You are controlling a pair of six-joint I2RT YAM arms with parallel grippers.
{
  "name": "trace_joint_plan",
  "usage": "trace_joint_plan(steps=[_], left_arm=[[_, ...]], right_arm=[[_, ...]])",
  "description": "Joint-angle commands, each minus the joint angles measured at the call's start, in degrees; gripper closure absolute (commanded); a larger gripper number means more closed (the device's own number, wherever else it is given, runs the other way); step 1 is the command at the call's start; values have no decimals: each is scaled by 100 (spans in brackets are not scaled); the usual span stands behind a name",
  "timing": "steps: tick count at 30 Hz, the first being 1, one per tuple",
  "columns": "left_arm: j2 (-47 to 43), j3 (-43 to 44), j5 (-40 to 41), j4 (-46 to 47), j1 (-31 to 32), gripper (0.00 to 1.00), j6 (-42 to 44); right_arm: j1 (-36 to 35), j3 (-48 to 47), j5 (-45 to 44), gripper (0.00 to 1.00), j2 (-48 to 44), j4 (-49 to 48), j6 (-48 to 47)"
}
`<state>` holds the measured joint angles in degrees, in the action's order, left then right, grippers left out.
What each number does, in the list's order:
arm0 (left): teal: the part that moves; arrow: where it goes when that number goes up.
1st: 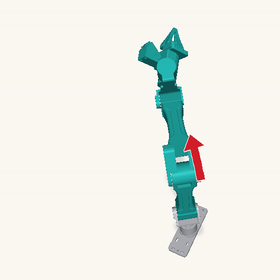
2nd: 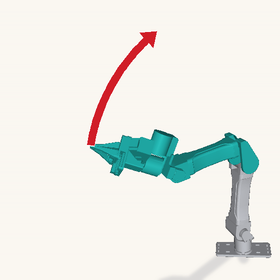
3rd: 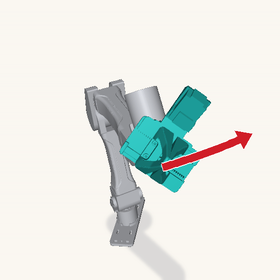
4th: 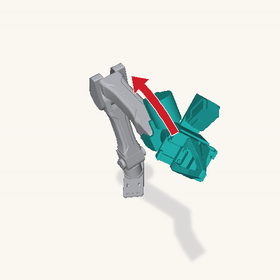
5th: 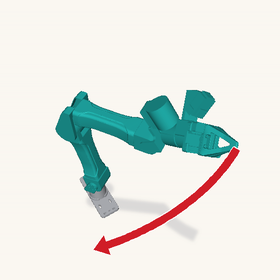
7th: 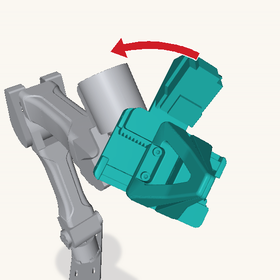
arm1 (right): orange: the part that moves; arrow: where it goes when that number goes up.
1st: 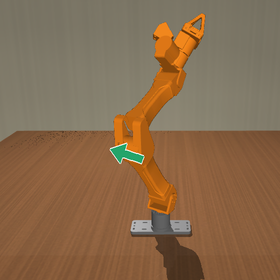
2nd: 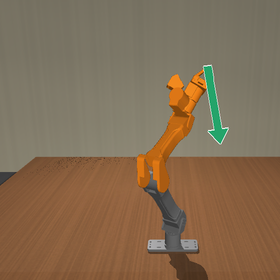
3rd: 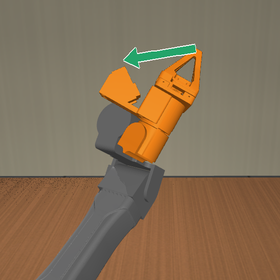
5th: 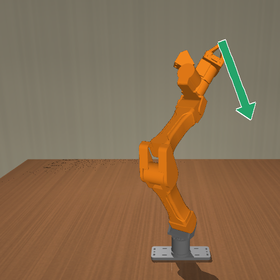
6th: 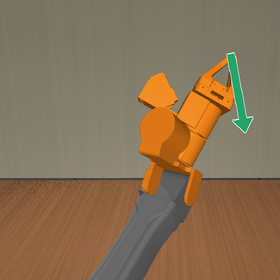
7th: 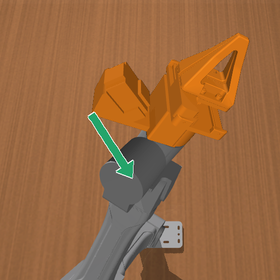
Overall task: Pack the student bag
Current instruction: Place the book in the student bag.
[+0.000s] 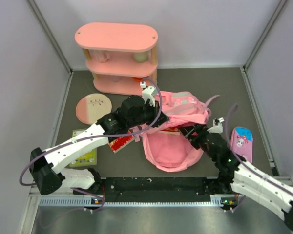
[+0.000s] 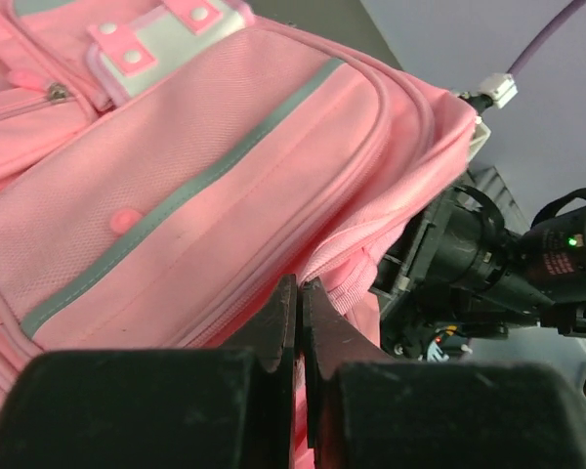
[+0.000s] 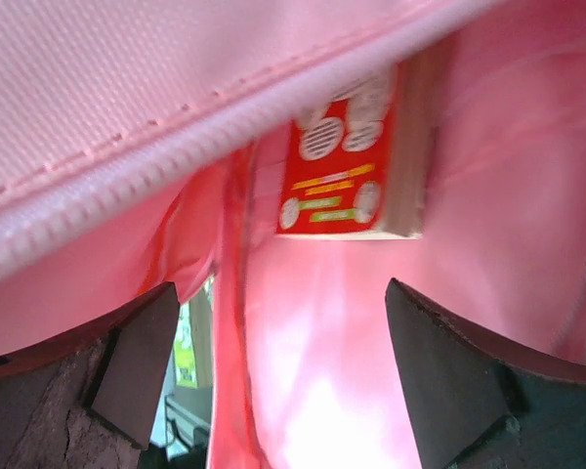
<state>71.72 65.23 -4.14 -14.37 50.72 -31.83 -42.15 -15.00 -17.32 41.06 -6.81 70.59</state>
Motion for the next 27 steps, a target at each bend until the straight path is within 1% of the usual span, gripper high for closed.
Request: trace_joint_plan(steps=[1, 2, 3, 4, 5, 6, 8, 10, 12, 13, 14, 15, 17, 19, 20, 21, 22, 23, 24, 27], left_arm=[[158, 113, 72, 629, -115, 100, -7], [175, 78, 2, 515, -115, 100, -7], [158, 25, 19, 453, -115, 100, -7], [123, -45, 62, 427, -115, 100, -59], [105, -237, 254, 392, -115, 100, -103], [53, -317, 299, 409, -124, 100, -156], [43, -441, 318, 487, -124, 100, -253], [96, -476, 300, 584, -124, 100, -349], [166, -372, 274, 567, -124, 100, -394], [167, -345, 308, 550, -115, 100, -385], [97, -310, 352, 523, -115, 100, -385], [53, -275, 596, 462, -115, 100, -385], [-201, -292, 817, 339, -106, 100, -385], [-421, -388, 1080, 295, -97, 100, -376], [-640, -423, 1143, 286, -115, 100, -385], [-729, -476, 1213, 294, -106, 100, -376], [-800, -555, 1301, 312, -115, 100, -341], [-852, -590, 1319, 364, -115, 100, -324], [-844, -634, 1346, 452, -115, 100, -289], [-590, -486, 1276, 339, -115, 100, -148]], right_arm=[[-30, -37, -149, 16, -1975, 2043, -457], [-30, -107, -114, 16, -2640, 2470, -519], [-30, -195, -166, 16, -3038, 2900, -589], [-30, -318, -175, 15, -3373, 3601, -660], [-39, -336, -123, 14, -3663, 3712, -808], [-30, -336, 78, 14, -4267, 3817, -1027], [-30, -319, 255, 14, -4474, 4037, -951], [-30, -205, 624, 14, -4169, 4038, -811], [-30, -143, 651, 14, -3669, 4021, -635], [-30, -169, 582, 14, -3153, 4003, -608], [-30, -213, 468, 14, -2939, 3942, -642], [-30, -353, 153, 14, -2685, 3794, -791], [-4, -573, -234, 14, -2034, 3609, -1010], [197, -924, -342, 14, -1594, 3239, -1424], [338, -1021, -307, 14, -1070, 3056, -1547], [496, -1144, 50, 14, -830, 2854, -1800], [724, -1180, 314, 14, -532, 2425, -1890], [1143, -1206, 596, 14, -50, 2221, -1943], [1339, -1311, 1033, 14, 190, 2106, -2057], [1499, -1566, 950, 12, 508, 2034, -2250]])
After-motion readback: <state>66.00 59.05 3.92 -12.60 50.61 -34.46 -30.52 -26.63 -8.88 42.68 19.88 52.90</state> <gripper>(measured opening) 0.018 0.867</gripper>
